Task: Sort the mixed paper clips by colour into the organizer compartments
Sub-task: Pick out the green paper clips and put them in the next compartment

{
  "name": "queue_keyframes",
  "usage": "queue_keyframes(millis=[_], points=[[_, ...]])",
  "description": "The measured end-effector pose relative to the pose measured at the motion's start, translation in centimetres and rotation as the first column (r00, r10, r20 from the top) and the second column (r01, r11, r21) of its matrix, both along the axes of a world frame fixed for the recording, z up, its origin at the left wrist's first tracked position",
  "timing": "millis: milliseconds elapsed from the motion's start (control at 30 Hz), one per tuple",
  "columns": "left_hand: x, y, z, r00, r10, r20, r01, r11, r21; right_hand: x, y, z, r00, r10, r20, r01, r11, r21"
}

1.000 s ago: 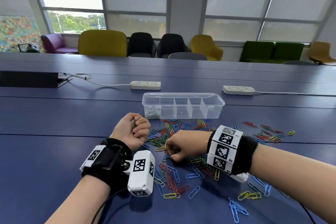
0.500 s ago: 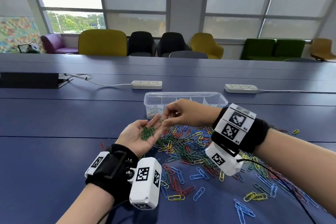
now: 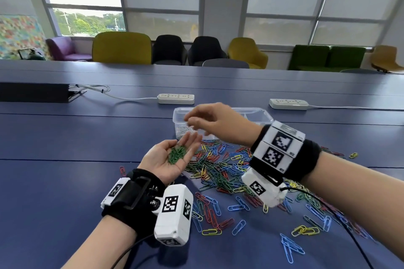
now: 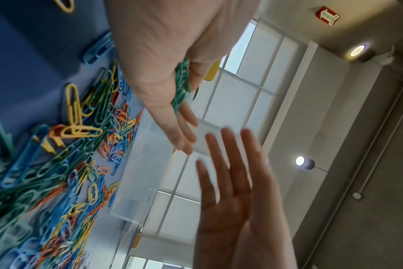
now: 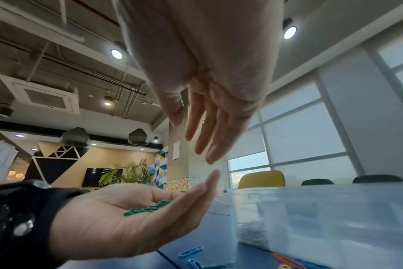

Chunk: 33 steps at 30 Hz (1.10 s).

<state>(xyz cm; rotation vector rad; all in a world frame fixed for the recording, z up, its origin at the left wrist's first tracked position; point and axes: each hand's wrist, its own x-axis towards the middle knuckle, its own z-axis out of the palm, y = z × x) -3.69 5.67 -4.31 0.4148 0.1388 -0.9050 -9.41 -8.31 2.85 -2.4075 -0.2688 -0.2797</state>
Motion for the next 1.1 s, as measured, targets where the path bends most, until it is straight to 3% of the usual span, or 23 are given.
queue_keyframes(millis=[67,200,367,533,667,833,1100], points=[[0.6,0.3,-0.1,0.997,0.057,-0.060,-0.057,0.998,-0.006,-1.3,-1.6,-0.1,0.998,-0.017,-0.062,0.013,0.998,-0.059],[1.3,0.4,-0.7,0.988,0.097,-0.122,-0.096,0.995,0.016,-3.1,-3.4,-2.6,0.859,-0.033,-0.512,-0.168,0.925,-0.341],[1.0,0.4,-0.7,0.997,0.070,-0.036,-0.069,0.997,0.046,-3.5,-3.4,-5.0,0.852,-0.106,-0.512,-0.176,0.864,-0.472],[1.2,0.5,-0.9,0.996,0.075,-0.038,-0.073,0.996,0.050,-3.7,-4.4,-5.4,0.848,-0.091,-0.521,-0.136,0.915,-0.380],[1.1,0.6,-0.9,0.998,0.045,-0.048,-0.043,0.998,0.036,-4.3,-6.0,-4.5,0.840,-0.047,-0.541,-0.025,0.992,-0.125],[1.0,0.2,-1.0,0.993,0.076,-0.087,-0.073,0.996,0.043,-4.9,-7.1,-3.3,0.842,0.003,-0.540,0.079,0.989,0.128],[0.7,0.2,-0.9,0.992,0.076,-0.099,-0.073,0.997,0.031,-5.0,-7.9,-3.2,0.825,-0.024,-0.565,0.047,0.999,0.026]])
